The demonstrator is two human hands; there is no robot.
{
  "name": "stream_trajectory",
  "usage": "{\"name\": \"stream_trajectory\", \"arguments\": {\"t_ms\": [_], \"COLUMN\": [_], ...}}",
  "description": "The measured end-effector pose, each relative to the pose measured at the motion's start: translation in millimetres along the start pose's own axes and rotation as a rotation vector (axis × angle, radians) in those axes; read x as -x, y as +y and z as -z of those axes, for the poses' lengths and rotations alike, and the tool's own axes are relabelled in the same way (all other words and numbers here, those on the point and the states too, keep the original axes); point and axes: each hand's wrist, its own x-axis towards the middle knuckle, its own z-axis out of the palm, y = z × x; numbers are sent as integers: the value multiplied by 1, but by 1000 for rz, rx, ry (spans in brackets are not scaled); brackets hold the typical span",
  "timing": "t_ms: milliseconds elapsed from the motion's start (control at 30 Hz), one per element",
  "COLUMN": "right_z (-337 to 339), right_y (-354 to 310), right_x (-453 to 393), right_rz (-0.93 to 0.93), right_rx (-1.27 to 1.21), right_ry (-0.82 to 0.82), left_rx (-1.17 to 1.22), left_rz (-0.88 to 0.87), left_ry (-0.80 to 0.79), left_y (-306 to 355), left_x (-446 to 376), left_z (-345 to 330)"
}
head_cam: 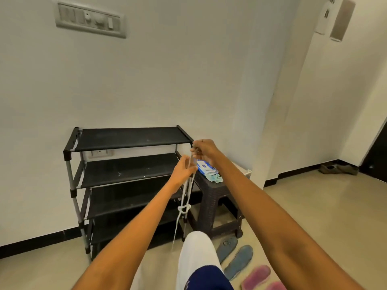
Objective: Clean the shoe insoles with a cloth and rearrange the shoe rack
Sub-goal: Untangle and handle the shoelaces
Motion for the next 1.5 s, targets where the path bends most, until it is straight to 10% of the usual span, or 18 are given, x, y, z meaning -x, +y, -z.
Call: {"name": "stream_trajectory", "arguments": {"t_ms": [267,500,767,1133,1500], "right_z": [41,60,49,59,24], "right_y": [-16,49,45,-18,51], "right_x": [-23,-26,-31,-66,-44], "right_rz": [100,8,223,433,40], "right_rx": [-327,207,268,37,376], "right_ry": [234,102,56,144,-74], "left_rx": [-160,-319,-651,-554,121], "left_rz": [193,79,239,431,498], "left_ry": [-208,-86,-428,-369,-107], "left_y": [-58,-49,-87,-139,-88], "left_x": [3,-20,-35,-20,-49], "left_z": [11,11,12,28,31]}}
